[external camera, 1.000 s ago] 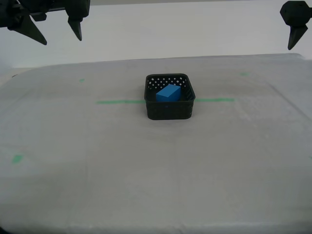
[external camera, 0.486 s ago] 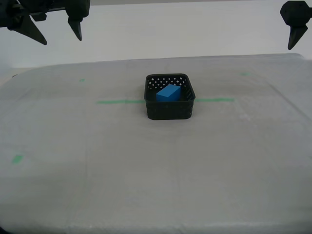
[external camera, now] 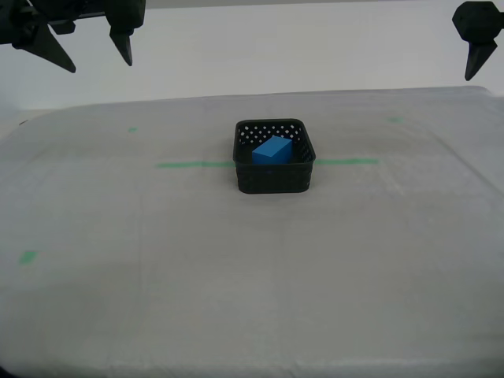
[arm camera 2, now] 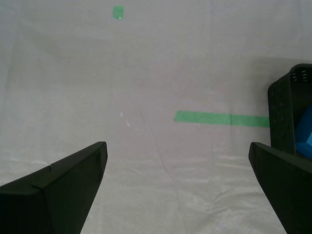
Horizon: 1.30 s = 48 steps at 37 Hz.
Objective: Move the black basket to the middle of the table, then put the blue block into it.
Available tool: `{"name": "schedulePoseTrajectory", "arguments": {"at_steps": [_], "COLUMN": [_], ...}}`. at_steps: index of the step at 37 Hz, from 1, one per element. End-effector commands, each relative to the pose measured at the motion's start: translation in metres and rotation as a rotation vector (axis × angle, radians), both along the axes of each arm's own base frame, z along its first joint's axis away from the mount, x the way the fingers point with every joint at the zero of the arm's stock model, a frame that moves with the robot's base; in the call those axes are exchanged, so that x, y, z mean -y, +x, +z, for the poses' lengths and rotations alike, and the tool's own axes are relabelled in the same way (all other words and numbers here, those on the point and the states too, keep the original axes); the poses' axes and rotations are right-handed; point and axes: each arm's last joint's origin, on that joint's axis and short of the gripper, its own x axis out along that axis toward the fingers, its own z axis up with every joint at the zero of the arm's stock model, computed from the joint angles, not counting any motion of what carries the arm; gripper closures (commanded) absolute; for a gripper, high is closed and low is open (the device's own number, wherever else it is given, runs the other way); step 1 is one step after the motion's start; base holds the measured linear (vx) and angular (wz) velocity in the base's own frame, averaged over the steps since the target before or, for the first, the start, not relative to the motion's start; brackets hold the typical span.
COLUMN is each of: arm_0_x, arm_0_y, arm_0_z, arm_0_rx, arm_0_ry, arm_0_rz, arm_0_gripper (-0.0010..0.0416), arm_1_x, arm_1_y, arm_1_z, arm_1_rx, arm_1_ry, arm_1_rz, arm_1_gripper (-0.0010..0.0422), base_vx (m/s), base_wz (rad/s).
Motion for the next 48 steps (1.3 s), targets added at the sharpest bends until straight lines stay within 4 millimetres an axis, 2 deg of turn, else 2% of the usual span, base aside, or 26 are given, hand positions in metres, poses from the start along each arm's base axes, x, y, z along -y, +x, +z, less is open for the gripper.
{"name": "schedulePoseTrajectory", "arguments": {"at_steps": [1,48], "arm_0_x": [-0.0001,-0.0001], "arm_0_y": [0.0,0.0], "arm_0_z": [0.0001,0.0001], "arm_0_rx": [0.001,0.001], "arm_0_ry": [0.0,-0.001], "arm_0_rz": [0.002,0.003], "arm_0_gripper": [0.0007,0.0007], "arm_1_x": [0.0002,0.0002], "arm_1_y": [0.0001,0.0002], "arm_1_z": [0.0002,0.0004], "arm_1_rx": [0.001,0.001], "arm_1_ry": [0.0,0.0], "arm_1_rz": [0.0,0.0], "arm_1_gripper": [0.0012,0.0012], "base_vx": [0.0,0.0], "base_wz": [0.0,0.0]}}
